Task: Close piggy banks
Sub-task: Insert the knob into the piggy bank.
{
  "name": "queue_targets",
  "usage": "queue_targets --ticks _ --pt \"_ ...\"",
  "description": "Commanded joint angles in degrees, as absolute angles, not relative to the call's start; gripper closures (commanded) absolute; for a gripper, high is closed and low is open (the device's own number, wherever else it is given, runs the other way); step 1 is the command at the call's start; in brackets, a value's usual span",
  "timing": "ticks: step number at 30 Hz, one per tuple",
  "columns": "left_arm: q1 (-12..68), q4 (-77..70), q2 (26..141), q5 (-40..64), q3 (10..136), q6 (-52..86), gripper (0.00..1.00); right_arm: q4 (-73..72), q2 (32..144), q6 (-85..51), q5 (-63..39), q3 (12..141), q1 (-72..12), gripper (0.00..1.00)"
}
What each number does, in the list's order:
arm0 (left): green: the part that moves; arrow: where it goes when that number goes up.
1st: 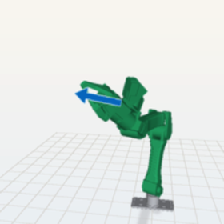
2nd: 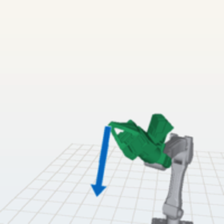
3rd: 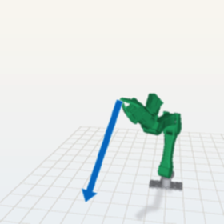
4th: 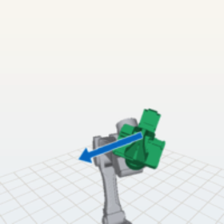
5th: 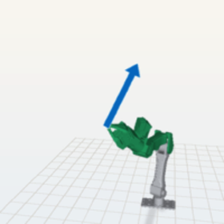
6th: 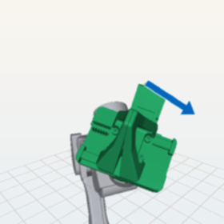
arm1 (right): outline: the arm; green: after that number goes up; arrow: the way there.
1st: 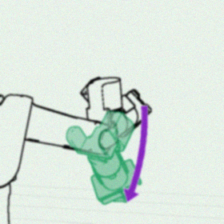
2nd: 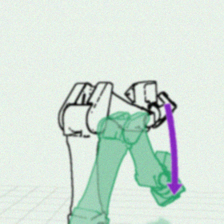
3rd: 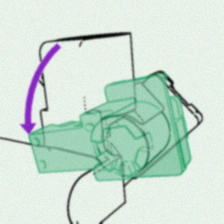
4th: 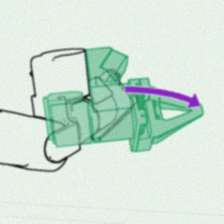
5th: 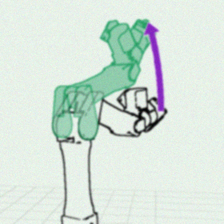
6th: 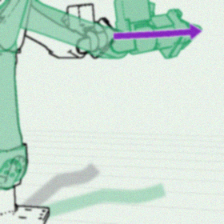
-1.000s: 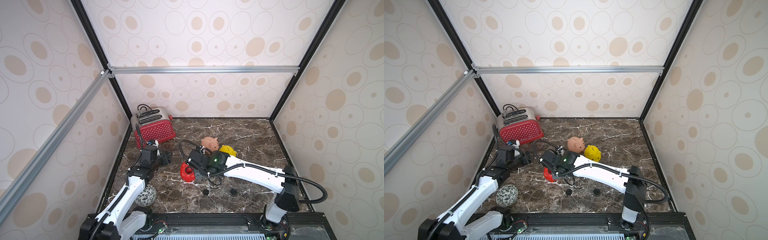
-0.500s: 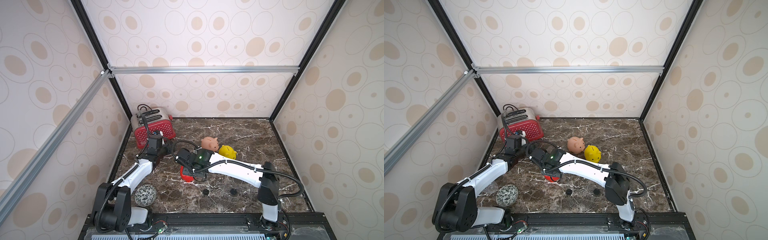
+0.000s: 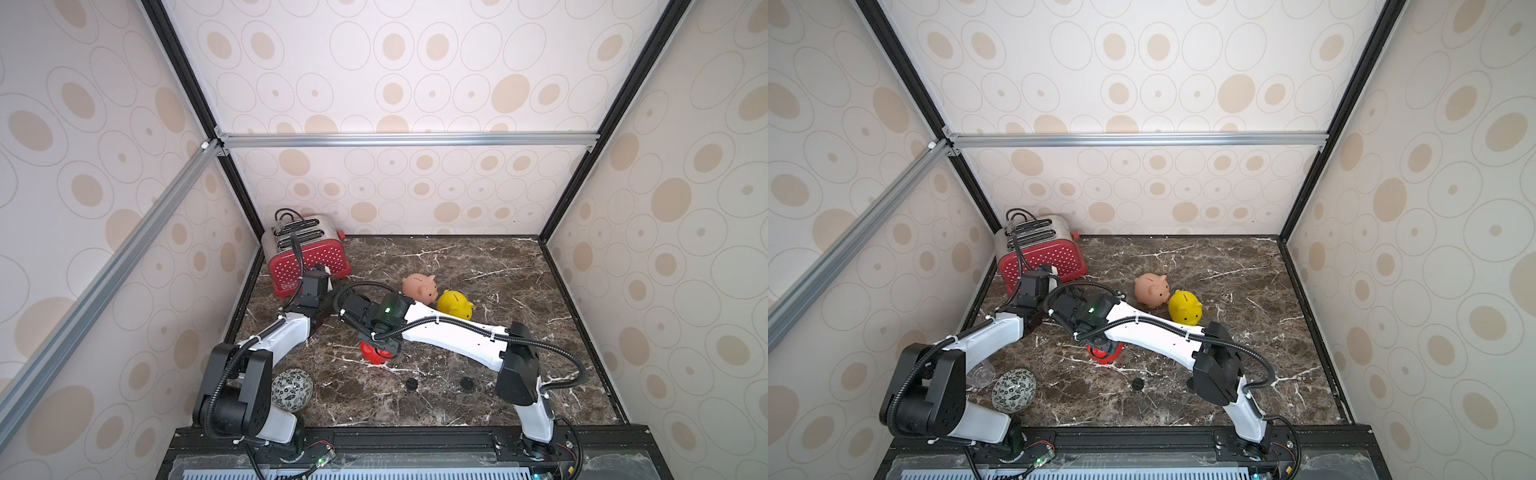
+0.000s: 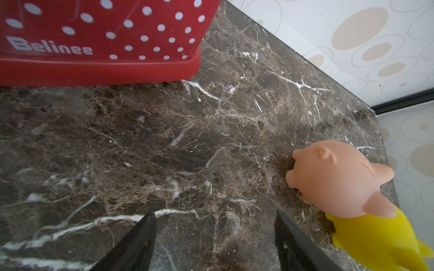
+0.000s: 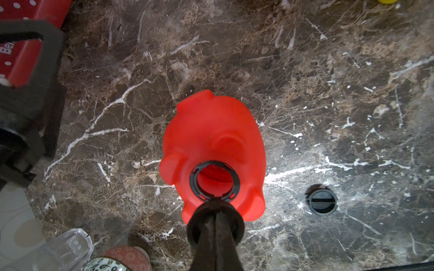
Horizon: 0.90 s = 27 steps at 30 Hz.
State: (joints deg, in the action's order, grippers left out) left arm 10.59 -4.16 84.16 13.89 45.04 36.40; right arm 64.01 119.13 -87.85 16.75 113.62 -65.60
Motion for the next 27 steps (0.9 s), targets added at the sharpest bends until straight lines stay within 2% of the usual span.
queue_targets --ticks 1,11,27 --pt "10.22 -5.98 84.18 14.14 46.4 36.83 0.21 68.14 121.86 -90.53 17.79 117.04 -65.91 1.0" --pt "10.28 -7.31 87.7 16.0 46.87 36.96 0.22 74.7 126.75 -91.32 19.44 124.42 -65.9 1.0" --pt "10.25 -6.77 87.59 15.44 46.69 36.83 0.22 74.18 129.89 -90.26 18.36 124.81 -65.57 1.0"
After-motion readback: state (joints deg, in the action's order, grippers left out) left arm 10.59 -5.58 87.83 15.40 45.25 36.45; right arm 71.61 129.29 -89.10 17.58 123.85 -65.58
